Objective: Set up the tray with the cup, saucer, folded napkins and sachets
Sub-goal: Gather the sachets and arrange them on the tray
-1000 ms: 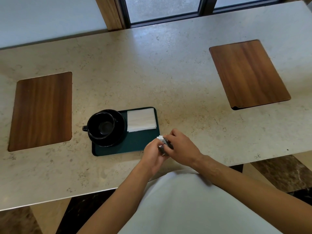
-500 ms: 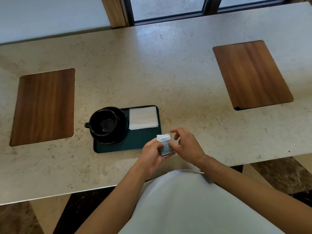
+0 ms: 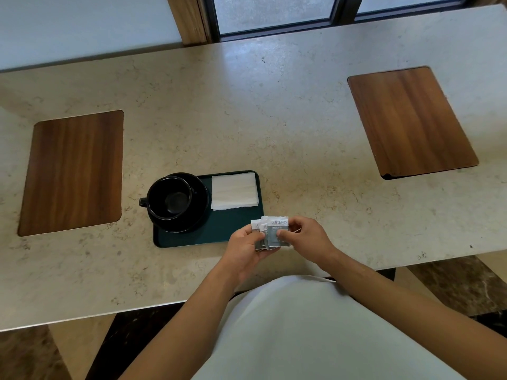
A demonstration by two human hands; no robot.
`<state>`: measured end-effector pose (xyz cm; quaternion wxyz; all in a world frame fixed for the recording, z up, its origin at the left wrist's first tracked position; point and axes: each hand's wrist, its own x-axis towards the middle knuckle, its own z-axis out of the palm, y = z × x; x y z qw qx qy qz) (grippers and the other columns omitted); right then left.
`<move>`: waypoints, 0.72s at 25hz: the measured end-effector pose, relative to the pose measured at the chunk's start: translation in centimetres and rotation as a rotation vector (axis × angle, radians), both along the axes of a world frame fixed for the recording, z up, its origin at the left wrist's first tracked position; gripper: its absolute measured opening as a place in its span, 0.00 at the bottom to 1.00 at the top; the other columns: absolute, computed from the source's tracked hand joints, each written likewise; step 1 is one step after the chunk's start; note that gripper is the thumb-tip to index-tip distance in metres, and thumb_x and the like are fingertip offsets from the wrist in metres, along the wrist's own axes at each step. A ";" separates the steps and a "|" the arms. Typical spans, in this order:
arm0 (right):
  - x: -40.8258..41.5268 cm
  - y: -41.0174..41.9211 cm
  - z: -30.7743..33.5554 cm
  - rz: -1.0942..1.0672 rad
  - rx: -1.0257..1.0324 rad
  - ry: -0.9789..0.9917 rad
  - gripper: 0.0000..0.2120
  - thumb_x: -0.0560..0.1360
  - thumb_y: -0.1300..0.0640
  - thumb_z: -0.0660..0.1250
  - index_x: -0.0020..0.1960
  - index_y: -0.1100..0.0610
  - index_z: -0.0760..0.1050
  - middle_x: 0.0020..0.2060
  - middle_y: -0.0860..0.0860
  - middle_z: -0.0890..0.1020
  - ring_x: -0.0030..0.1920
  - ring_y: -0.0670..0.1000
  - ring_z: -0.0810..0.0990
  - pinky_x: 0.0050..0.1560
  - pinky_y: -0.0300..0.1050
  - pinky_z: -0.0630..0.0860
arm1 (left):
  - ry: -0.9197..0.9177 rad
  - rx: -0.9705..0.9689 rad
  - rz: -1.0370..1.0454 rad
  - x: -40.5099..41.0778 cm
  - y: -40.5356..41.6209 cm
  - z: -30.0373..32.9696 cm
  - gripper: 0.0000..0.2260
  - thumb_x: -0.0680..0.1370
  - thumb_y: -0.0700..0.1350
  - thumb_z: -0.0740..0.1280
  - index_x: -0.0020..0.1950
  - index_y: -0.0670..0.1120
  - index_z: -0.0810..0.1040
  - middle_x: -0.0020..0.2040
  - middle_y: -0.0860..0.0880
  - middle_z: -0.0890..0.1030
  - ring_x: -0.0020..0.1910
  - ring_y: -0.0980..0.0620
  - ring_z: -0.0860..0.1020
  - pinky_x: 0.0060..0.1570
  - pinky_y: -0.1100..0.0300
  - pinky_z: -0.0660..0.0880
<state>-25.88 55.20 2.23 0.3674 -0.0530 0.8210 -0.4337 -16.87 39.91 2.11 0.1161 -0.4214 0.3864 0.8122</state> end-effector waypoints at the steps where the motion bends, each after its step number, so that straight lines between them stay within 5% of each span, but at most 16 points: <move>1: 0.0 0.0 0.0 -0.007 -0.007 -0.025 0.13 0.77 0.54 0.73 0.61 0.55 0.81 0.49 0.45 0.85 0.47 0.45 0.84 0.40 0.32 0.78 | 0.003 -0.018 0.001 0.0 0.0 0.0 0.11 0.82 0.33 0.62 0.62 0.40 0.79 0.55 0.40 0.86 0.54 0.41 0.85 0.52 0.47 0.83; 9: 0.2 -0.5 -0.1 0.028 -0.016 -0.056 0.14 0.79 0.56 0.71 0.64 0.55 0.79 0.55 0.49 0.84 0.47 0.43 0.82 0.35 0.29 0.75 | -0.055 -0.172 0.080 0.4 -0.3 -0.5 0.10 0.78 0.33 0.70 0.57 0.42 0.81 0.49 0.44 0.88 0.47 0.45 0.87 0.41 0.54 0.83; 18: 0.1 -1.1 -0.3 -0.016 -0.017 -0.071 0.12 0.79 0.57 0.70 0.61 0.55 0.79 0.51 0.49 0.85 0.45 0.47 0.84 0.35 0.32 0.75 | -0.061 -0.096 0.071 0.5 -0.6 -0.7 0.10 0.81 0.33 0.64 0.59 0.41 0.80 0.51 0.43 0.87 0.51 0.43 0.86 0.45 0.53 0.83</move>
